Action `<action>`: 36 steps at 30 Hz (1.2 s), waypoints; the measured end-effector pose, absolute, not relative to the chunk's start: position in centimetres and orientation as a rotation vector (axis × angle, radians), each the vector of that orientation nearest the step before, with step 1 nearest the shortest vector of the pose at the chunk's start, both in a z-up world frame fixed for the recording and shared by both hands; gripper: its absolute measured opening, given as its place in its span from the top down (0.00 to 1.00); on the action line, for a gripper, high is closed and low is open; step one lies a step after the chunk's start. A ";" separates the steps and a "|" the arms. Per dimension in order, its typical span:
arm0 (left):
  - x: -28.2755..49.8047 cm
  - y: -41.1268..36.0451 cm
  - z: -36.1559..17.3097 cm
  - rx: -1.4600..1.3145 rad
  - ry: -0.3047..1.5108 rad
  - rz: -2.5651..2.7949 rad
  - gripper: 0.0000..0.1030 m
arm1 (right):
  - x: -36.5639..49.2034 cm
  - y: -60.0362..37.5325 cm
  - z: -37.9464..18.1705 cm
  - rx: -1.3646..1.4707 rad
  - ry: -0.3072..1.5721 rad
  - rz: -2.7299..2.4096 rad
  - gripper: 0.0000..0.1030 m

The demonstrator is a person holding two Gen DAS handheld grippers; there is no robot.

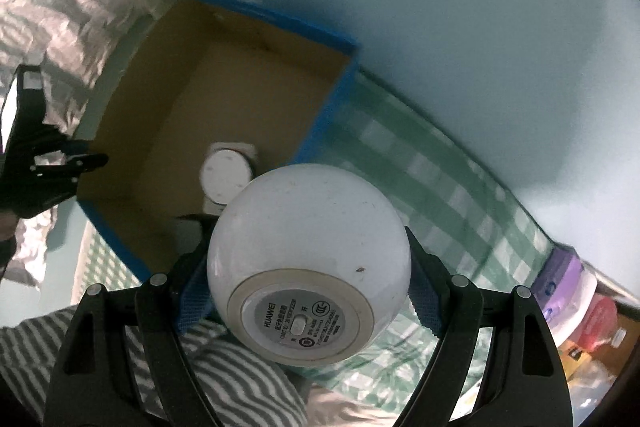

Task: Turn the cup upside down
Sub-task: 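Lift the white bowl with the right tool and carry it over the box, then lower the white bowl into the box and open the right tool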

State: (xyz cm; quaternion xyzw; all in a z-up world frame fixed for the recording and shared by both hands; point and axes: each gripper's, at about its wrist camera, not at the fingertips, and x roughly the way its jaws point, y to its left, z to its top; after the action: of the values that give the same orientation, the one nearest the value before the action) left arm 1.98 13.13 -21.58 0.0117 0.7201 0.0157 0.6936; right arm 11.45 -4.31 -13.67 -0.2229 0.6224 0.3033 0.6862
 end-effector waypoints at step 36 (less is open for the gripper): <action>1.9 13.3 -21.5 0.042 1.597 -0.032 0.84 | 7.4 3.1 -18.9 -0.559 1.446 0.672 0.20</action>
State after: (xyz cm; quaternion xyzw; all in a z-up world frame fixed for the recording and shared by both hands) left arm 1.86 13.32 -21.49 0.0186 0.7164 -0.0142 0.6973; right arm 7.42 3.07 -18.89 -0.2472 0.6400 0.2975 0.6639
